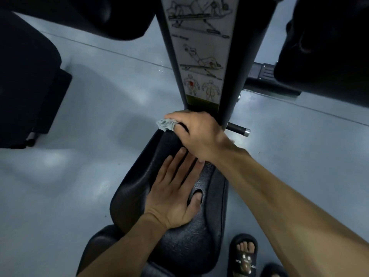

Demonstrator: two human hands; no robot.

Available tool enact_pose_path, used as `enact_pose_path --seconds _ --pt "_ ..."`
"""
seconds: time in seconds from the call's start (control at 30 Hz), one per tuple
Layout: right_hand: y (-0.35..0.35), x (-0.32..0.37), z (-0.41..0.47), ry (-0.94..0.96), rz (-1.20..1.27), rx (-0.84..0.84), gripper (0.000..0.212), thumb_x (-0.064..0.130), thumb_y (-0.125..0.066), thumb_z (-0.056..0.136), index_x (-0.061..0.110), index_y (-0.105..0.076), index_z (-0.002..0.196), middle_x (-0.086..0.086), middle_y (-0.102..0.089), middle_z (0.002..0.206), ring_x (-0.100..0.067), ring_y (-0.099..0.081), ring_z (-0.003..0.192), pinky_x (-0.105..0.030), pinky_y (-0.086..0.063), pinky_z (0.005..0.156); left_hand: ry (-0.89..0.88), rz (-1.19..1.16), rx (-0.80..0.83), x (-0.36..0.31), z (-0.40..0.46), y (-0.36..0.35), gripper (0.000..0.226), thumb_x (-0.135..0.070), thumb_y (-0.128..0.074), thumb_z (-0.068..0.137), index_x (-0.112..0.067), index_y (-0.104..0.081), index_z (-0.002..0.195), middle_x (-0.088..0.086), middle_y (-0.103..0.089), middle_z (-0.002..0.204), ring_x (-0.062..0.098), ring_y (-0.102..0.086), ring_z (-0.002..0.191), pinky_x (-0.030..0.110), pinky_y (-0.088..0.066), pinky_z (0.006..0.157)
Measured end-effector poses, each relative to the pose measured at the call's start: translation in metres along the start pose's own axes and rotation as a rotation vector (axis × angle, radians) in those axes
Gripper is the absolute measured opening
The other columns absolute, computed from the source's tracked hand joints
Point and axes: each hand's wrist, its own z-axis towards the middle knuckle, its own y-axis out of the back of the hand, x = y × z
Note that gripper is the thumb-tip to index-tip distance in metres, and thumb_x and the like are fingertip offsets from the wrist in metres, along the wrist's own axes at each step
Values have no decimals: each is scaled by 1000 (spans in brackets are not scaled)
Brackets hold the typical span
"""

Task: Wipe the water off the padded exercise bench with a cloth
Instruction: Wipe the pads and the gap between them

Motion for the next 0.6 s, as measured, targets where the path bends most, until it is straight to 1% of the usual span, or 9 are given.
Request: enact_pose_path --seconds 0.07,0.13,0.2,0.3,0.37,0.43,0.47,0.53,0.6 --pt "11 -5 -11 -10 34 -16 37 12 -53 101 22 -68 133 8 -69 129 0 -60 116 -5 -40 97 1 9 1 -1 1 1 67 -47 -26 102 -15 -21 160 10 -19 168 29 -12 158 48 -9 128" --pt "29 -17 -37 -54 24 -66 38 12 -55 101 30 -69 131 17 -70 118 9 -59 105 1 -41 87 2 20 3 -2 0 0 70 -45 -34 99 -13 -25 160 12 -21 168 30 -15 157 49 -12 127" --pt "45 -30 -67 -141 35 -107 38 14 -58 101 36 -69 129 22 -70 114 9 -62 106 -3 -44 85 -3 22 -1 -1 1 1 71 -44 -37 97 -13 -26 160 12 -21 169 31 -16 157 50 -13 127" --pt "44 -33 -75 -176 29 -158 37 11 -58 100 32 -71 127 26 -66 105 11 -59 105 1 -38 79 0 28 -10 -1 1 -1 71 -43 -37 97 -11 -27 159 13 -22 168 32 -17 157 51 -15 127" --pt "32 -23 -53 -123 -19 -160 37 12 -56 99 30 -70 129 19 -71 107 2 -64 102 -6 -46 83 -3 28 -12 -1 0 -2 71 -43 -36 97 -12 -27 159 14 -23 168 32 -17 157 51 -14 126" --pt "17 -15 -24 -46 -35 -142 36 15 -55 99 26 -70 130 6 -75 117 -9 -69 107 -17 -52 92 -4 36 -14 -2 1 -1 71 -43 -36 96 -12 -27 159 15 -26 167 32 -17 157 50 -14 127" --pt "12 -12 -14 -15 -36 -118 36 17 -55 99 24 -70 131 3 -75 119 -10 -69 108 -19 -53 93 -2 41 -14 -2 1 -1 71 -43 -36 96 -11 -26 159 15 -27 166 32 -17 157 50 -14 127" --pt "11 -9 -12 12 -24 -97 37 14 -53 100 23 -69 132 2 -76 117 -10 -71 103 -20 -56 89 0 53 -7 -3 1 0 71 -43 -35 96 -12 -25 159 15 -24 167 31 -15 158 49 -11 127" --pt "21 -17 -32 -20 41 -135 39 8 -54 98 23 -70 131 1 -75 118 -9 -69 104 -15 -53 90 1 71 5 -4 1 1 71 -44 -34 97 -12 -23 160 12 -19 169 30 -13 158 48 -10 128"
